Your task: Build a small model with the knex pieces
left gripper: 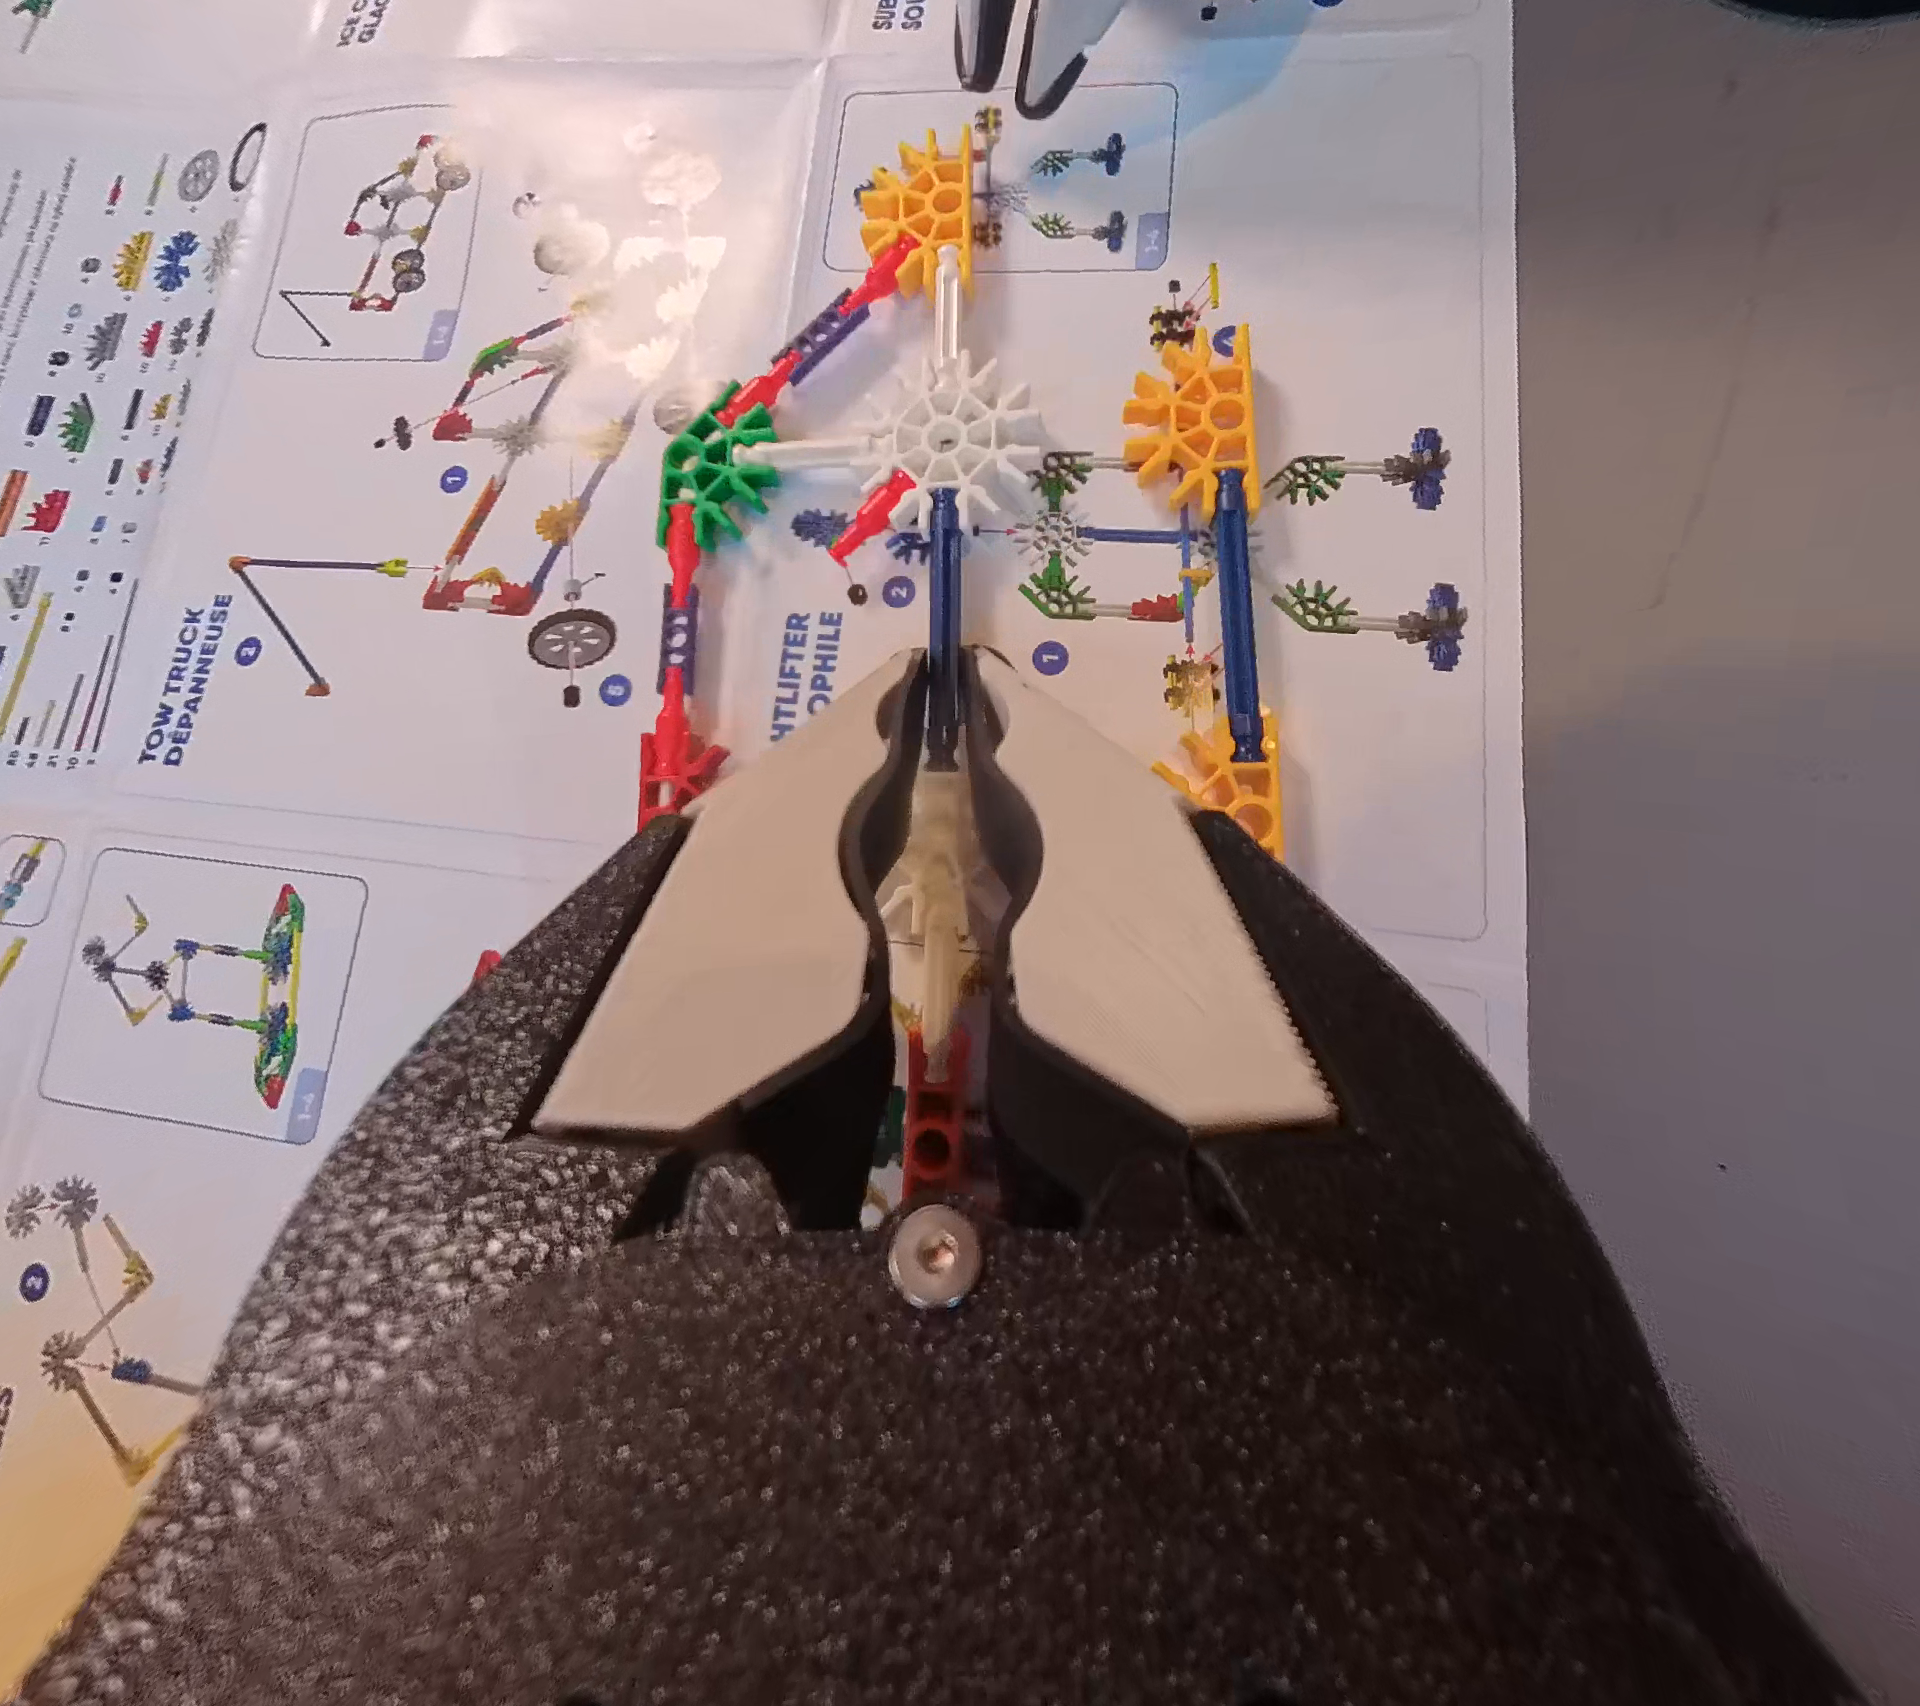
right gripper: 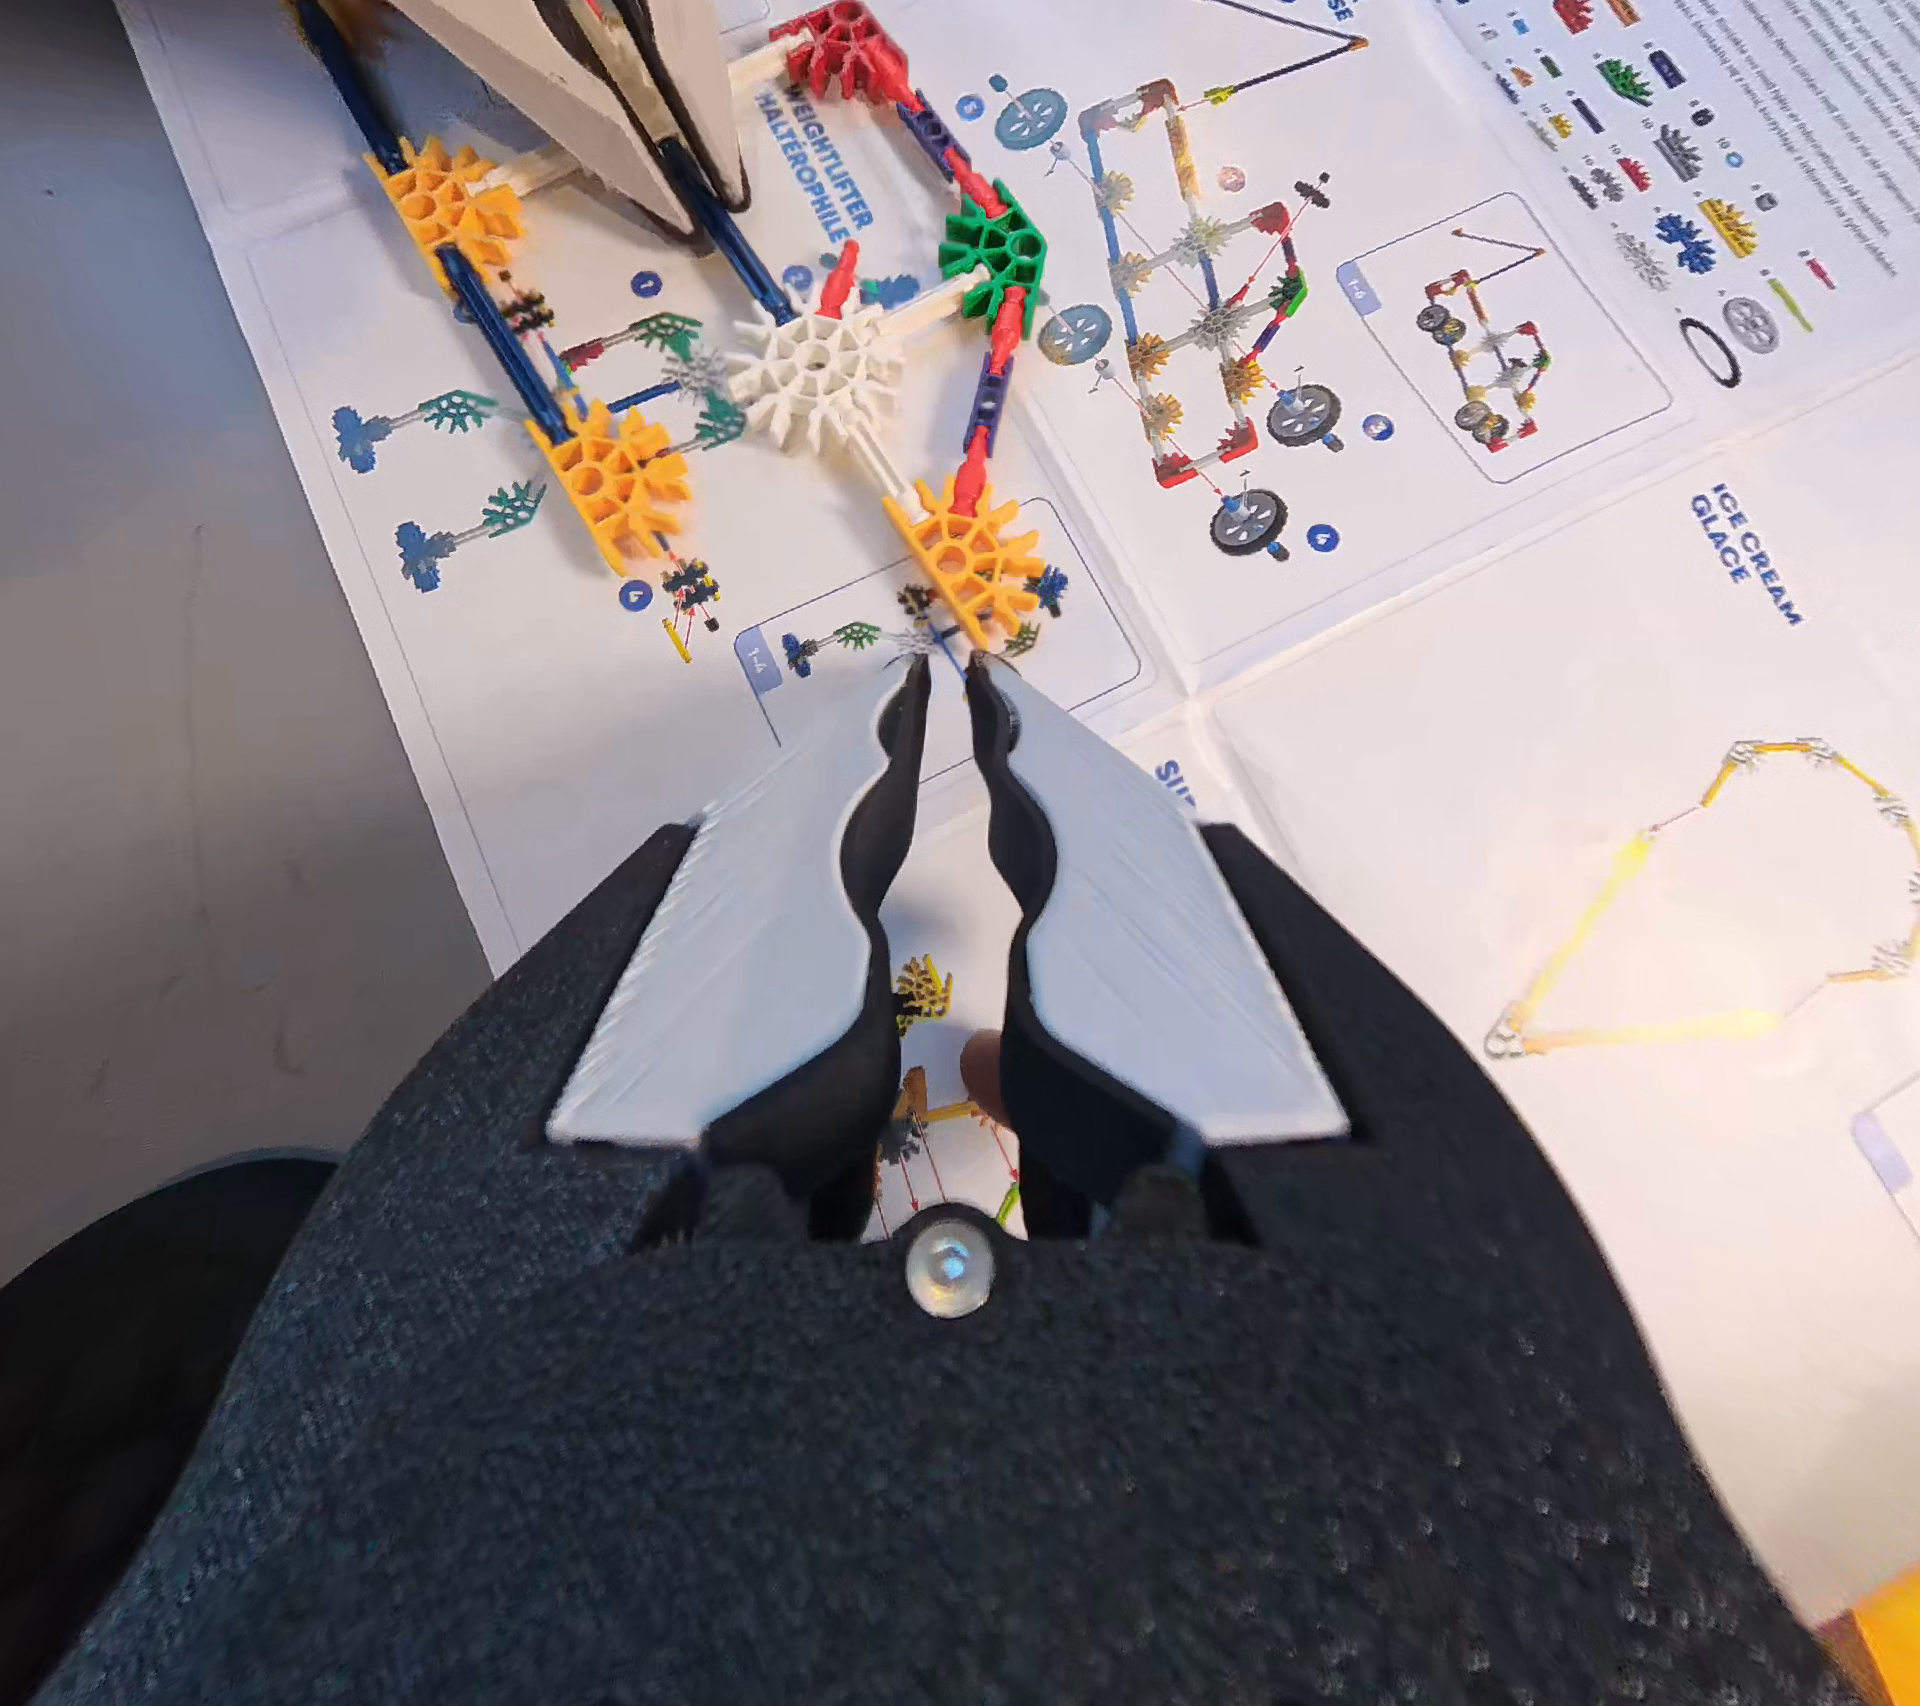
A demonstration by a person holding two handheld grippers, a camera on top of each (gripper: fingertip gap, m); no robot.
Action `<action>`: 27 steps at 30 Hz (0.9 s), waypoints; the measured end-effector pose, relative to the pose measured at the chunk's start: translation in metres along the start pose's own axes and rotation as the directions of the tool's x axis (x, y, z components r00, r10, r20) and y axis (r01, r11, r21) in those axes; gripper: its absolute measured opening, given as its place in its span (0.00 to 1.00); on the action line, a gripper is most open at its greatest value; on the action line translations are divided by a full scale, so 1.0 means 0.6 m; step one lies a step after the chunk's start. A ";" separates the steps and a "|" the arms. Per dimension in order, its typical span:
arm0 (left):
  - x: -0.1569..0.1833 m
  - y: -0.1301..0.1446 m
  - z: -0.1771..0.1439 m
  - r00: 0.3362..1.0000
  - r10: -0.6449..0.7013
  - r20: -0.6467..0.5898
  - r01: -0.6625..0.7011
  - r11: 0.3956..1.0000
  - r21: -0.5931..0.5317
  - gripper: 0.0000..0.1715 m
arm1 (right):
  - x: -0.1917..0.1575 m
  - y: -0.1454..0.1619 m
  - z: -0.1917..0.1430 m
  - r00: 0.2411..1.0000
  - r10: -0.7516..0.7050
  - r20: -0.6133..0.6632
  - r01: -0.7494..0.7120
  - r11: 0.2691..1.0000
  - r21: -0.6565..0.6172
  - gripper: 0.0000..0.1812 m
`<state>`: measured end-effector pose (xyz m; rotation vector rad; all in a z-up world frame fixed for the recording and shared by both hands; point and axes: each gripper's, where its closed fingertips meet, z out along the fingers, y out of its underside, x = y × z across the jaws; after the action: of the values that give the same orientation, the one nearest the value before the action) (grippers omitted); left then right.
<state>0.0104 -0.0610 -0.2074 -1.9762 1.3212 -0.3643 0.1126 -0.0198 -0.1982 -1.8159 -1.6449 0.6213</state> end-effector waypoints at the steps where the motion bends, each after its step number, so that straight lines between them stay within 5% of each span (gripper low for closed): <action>1: -0.003 -0.005 -0.004 1.000 -0.003 0.016 0.003 1.000 0.019 0.02 | 0.002 -0.004 -0.002 1.000 0.007 -0.008 -0.006 1.000 0.022 0.04; 7: -0.059 -0.045 -0.084 0.968 -0.178 0.174 0.130 0.958 0.257 0.12 | 0.042 -0.042 -0.028 0.991 0.086 -0.104 -0.061 0.972 0.228 0.08; 14: -0.131 -0.006 -0.210 0.802 -0.459 0.383 0.255 0.842 0.475 0.24 | 0.078 -0.075 -0.050 0.965 0.185 -0.185 -0.097 0.911 0.401 0.19; 19: -0.157 0.057 -0.250 0.687 -0.541 0.485 0.282 0.814 0.508 0.28 | 0.087 -0.079 -0.044 0.950 0.206 -0.236 -0.088 0.899 0.428 0.26; 27: -0.161 0.088 -0.227 0.682 -0.566 0.463 0.344 0.807 0.479 0.29 | 0.089 -0.081 -0.024 0.943 0.194 -0.270 -0.075 0.916 0.394 0.22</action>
<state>-0.1478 -0.0420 -0.1338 -1.8622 0.3044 -0.1730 0.0945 0.0335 -0.1510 -1.6493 -1.1121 0.6331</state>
